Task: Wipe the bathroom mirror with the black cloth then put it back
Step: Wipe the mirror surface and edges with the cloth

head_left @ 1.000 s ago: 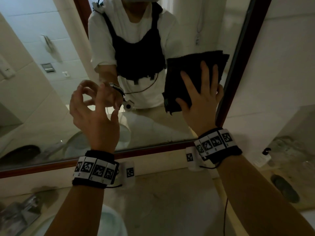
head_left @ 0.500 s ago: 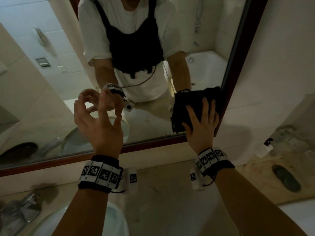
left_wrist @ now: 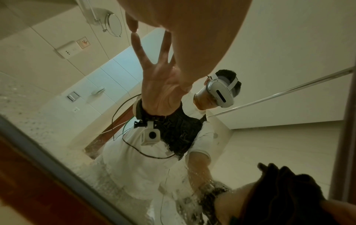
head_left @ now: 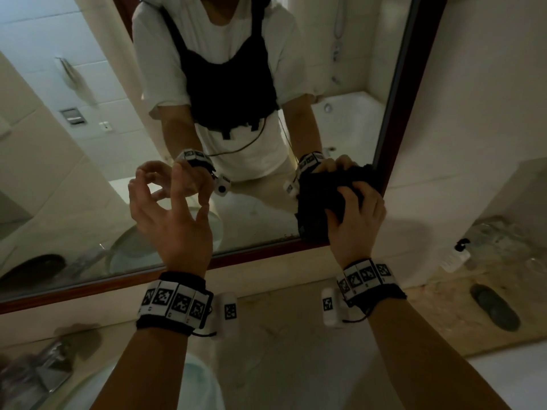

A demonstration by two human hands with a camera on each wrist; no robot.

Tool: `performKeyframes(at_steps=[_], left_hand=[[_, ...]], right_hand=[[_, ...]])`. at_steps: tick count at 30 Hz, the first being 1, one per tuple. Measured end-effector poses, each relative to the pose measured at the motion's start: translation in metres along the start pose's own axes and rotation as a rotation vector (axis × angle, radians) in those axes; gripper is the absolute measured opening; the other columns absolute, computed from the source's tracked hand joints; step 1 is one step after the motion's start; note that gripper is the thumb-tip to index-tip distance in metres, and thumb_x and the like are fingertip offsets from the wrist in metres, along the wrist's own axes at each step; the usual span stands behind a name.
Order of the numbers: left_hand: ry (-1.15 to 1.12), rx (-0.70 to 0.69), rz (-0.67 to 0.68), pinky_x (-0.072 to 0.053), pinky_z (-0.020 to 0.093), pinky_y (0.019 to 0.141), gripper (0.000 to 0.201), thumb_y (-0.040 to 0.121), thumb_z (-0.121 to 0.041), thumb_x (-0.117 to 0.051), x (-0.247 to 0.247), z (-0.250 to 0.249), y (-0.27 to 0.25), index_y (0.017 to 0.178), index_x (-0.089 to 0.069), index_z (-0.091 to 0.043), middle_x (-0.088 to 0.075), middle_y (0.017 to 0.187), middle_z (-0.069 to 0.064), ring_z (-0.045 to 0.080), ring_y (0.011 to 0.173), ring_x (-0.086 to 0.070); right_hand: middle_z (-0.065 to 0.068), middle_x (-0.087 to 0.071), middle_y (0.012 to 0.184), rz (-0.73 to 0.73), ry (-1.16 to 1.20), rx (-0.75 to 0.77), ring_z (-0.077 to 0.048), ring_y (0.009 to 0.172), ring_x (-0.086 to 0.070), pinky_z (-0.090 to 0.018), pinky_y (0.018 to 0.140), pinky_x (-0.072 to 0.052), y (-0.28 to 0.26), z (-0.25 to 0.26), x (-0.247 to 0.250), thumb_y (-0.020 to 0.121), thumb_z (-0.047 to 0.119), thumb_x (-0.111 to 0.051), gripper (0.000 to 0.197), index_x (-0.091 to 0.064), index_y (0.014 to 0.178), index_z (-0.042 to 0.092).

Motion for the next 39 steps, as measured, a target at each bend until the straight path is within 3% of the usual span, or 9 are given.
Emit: performKeyframes(at_steps=[5, 9, 17, 23, 27, 30, 34, 37, 39], left_hand=[[0.036, -0.01, -0.003, -0.04, 0.065, 0.099, 0.083, 0.083, -0.034, -0.078, 0.001, 0.001, 0.0, 0.152, -0.029, -0.034, -0.016, 0.158, 0.021, 0.04, 0.146, -0.018], [0.039, -0.016, -0.001, -0.04, 0.063, 0.1, 0.084, 0.084, -0.033, -0.076, -0.001, 0.0, -0.001, 0.152, -0.027, -0.034, -0.015, 0.159, 0.02, 0.04, 0.147, -0.017], [0.017, -0.025, 0.0, -0.042, 0.06, 0.1, 0.08, 0.087, -0.035, -0.07, -0.003, 0.002, -0.003, 0.153, -0.025, -0.032, -0.013, 0.158, 0.021, 0.039, 0.147, -0.016], [0.05, -0.025, -0.013, -0.038, 0.058, 0.104, 0.076, 0.09, -0.041, -0.067, -0.002, 0.001, -0.003, 0.153, -0.025, -0.032, -0.016, 0.158, 0.022, 0.039, 0.147, -0.017], [0.048, -0.014, 0.003, -0.036, 0.057, 0.106, 0.078, 0.089, -0.038, -0.069, -0.002, -0.001, -0.003, 0.153, -0.024, -0.032, -0.015, 0.159, 0.023, 0.039, 0.148, -0.015], [0.053, -0.02, 0.005, -0.036, 0.058, 0.106, 0.08, 0.089, -0.036, -0.07, -0.001, -0.001, -0.004, 0.153, -0.023, -0.033, -0.015, 0.159, 0.024, 0.04, 0.147, -0.016], [0.065, -0.025, 0.007, -0.037, 0.061, 0.104, 0.083, 0.086, -0.034, -0.072, -0.002, 0.0, -0.003, 0.153, -0.022, -0.033, -0.015, 0.159, 0.023, 0.04, 0.147, -0.015], [0.06, -0.029, 0.011, -0.038, 0.062, 0.103, 0.083, 0.086, -0.034, -0.073, -0.003, 0.001, -0.003, 0.152, -0.024, -0.033, -0.015, 0.159, 0.024, 0.041, 0.147, -0.015], [0.057, -0.031, 0.012, -0.037, 0.062, 0.104, 0.081, 0.086, -0.034, -0.072, -0.002, 0.0, -0.003, 0.152, -0.025, -0.032, -0.015, 0.158, 0.024, 0.041, 0.147, -0.015]], right_hand=[[-0.02, -0.048, 0.123, 0.007, 0.015, -0.123, -0.037, 0.109, -0.048, -0.048, 0.088, -0.046, 0.005, -0.004, 0.005, 0.068, 0.02, -0.085, 0.058, -0.054, 0.117, 0.013], [-0.01, -0.053, 0.112, 0.105, 0.17, -0.444, -0.031, 0.097, -0.057, -0.043, 0.072, -0.052, 0.003, -0.011, 0.004, 0.069, 0.031, -0.085, 0.059, -0.046, 0.111, 0.014], [-0.015, -0.048, 0.116, 0.172, 0.395, -0.637, -0.01, 0.092, -0.042, -0.033, 0.077, -0.045, -0.011, -0.007, -0.009, 0.079, 0.017, -0.076, 0.05, -0.045, 0.116, 0.003], [-0.017, -0.042, 0.124, 0.265, 0.293, -0.55, -0.038, 0.101, -0.054, -0.041, 0.077, -0.052, -0.029, 0.015, -0.027, 0.08, 0.02, -0.072, 0.056, -0.044, 0.127, 0.008], [-0.017, -0.041, 0.125, 0.264, 0.323, -0.57, -0.038, 0.101, -0.053, -0.046, 0.083, -0.054, -0.031, 0.012, -0.029, 0.08, 0.013, -0.068, 0.054, -0.044, 0.127, 0.008], [-0.019, -0.04, 0.131, 0.309, 0.31, -0.567, -0.023, 0.111, -0.038, -0.027, 0.101, -0.04, -0.032, 0.012, -0.032, 0.076, 0.006, -0.069, 0.059, -0.044, 0.13, 0.004], [-0.024, -0.041, 0.133, 0.329, 0.333, -0.528, -0.014, 0.109, -0.03, -0.001, 0.094, -0.014, -0.032, 0.013, -0.03, 0.068, 0.019, -0.067, 0.074, -0.042, 0.135, 0.0], [-0.024, -0.044, 0.127, 0.301, 0.29, -0.477, -0.015, 0.111, -0.033, -0.013, 0.104, -0.028, -0.029, 0.009, -0.024, 0.072, 0.012, -0.07, 0.066, -0.044, 0.131, 0.0], [-0.028, -0.045, 0.125, 0.229, 0.242, -0.428, -0.038, 0.117, -0.043, -0.046, 0.107, -0.041, -0.024, 0.003, -0.018, 0.075, 0.004, -0.076, 0.066, -0.041, 0.131, 0.003]])
Point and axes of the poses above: each hand's wrist, its own y-axis towards the middle knuckle, its own x-axis out of the back of the hand, z = x × y, the point moved 3 cm from there along y, towards the middle knuckle
